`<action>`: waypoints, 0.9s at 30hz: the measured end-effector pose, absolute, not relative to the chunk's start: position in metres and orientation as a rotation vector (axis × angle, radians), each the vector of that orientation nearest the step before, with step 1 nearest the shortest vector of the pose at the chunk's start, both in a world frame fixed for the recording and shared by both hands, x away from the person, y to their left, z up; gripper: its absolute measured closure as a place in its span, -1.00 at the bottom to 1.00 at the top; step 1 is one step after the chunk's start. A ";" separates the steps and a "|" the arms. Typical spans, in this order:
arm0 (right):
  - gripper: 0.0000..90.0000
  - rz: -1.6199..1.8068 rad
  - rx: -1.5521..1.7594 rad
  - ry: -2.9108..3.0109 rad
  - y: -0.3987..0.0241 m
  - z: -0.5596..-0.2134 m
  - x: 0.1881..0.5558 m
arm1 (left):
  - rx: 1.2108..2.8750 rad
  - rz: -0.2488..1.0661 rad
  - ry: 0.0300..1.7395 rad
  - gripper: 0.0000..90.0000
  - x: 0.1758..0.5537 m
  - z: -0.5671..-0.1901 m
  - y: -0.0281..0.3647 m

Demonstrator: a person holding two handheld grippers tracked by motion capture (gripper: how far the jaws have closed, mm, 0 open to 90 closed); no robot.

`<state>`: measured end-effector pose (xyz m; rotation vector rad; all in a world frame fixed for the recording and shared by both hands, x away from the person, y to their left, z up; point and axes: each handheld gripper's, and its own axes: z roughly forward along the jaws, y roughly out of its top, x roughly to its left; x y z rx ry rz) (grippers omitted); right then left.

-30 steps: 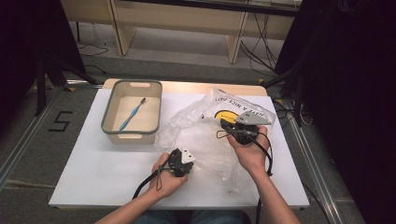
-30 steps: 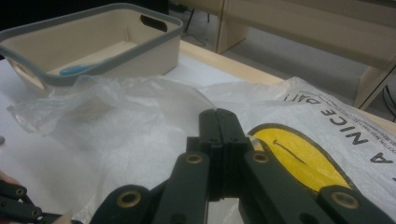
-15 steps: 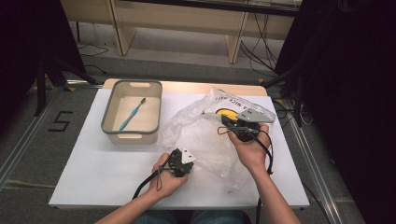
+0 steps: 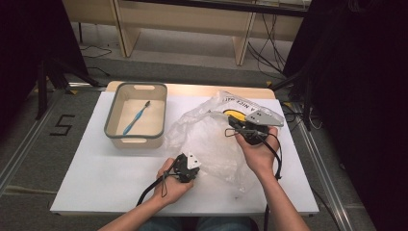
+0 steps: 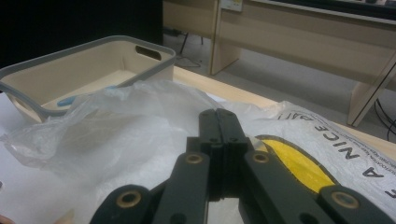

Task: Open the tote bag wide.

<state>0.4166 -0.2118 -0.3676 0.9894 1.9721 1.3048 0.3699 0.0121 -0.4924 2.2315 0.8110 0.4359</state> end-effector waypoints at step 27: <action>1.00 1.313 0.992 1.971 -0.211 -0.368 0.418 | 2.247 0.451 0.731 0.18 0.358 -0.474 0.027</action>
